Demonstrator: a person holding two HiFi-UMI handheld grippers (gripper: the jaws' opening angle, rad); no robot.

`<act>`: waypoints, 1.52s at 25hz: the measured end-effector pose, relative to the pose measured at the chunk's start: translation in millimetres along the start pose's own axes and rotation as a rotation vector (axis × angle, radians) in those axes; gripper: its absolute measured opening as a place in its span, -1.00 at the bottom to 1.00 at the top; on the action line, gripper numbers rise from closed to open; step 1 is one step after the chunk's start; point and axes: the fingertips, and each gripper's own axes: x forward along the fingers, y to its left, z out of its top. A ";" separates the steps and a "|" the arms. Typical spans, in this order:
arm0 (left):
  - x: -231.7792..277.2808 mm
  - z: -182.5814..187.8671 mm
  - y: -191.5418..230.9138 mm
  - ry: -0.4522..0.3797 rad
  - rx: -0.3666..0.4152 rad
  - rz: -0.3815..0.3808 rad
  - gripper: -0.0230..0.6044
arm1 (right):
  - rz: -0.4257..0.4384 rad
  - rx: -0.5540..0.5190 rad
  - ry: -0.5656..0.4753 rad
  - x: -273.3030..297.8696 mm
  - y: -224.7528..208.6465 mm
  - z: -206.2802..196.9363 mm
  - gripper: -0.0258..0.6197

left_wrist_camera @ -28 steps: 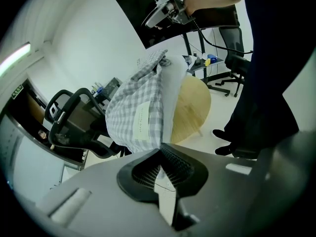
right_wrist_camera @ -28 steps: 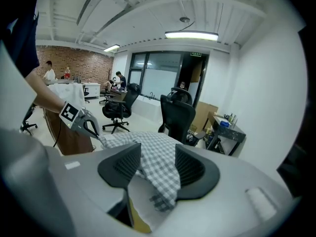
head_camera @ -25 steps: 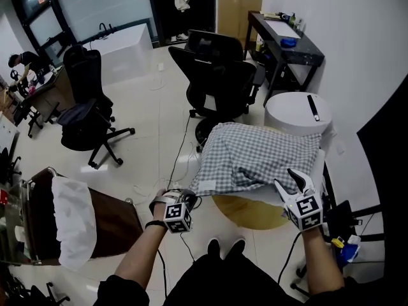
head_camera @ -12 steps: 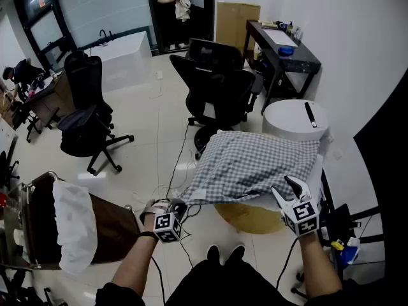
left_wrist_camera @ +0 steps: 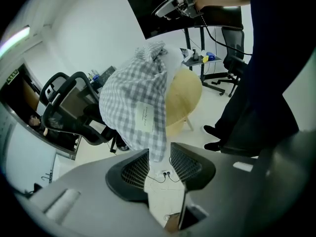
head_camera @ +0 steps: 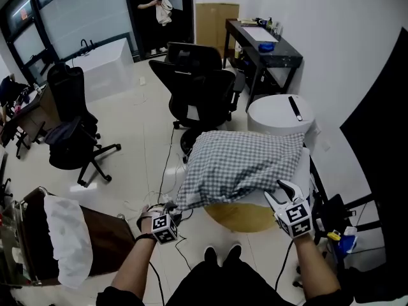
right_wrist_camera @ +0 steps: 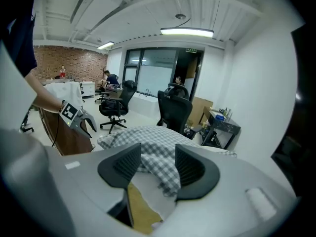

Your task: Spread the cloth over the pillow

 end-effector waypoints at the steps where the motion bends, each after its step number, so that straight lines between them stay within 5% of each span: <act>1: 0.9 3.8 0.5 -0.009 0.007 0.001 -0.52 | -0.008 0.004 0.004 -2.4 -2.7 -3.1 -0.22; 12: 2.8 119.0 -3.2 -0.203 0.083 0.018 -0.52 | -0.059 0.029 0.050 -13.4 -50.5 -38.3 -0.22; 20: 12.5 214.7 -2.1 -0.274 0.126 0.059 -0.52 | -0.017 0.028 0.059 -13.2 -91.9 -66.3 -0.22; 27: 33.8 304.5 -15.6 -0.296 0.156 0.056 -0.52 | 0.067 0.007 0.020 -12.6 -124.2 -74.4 -0.22; 33: 61.6 387.1 -24.3 -0.297 0.262 0.128 -0.51 | 0.145 -0.027 -0.009 -14.6 -144.6 -85.2 -0.22; 38: 90.3 427.2 -15.3 -0.242 0.295 0.192 -0.25 | 0.189 -0.040 -0.031 -21.7 -157.3 -92.0 -0.22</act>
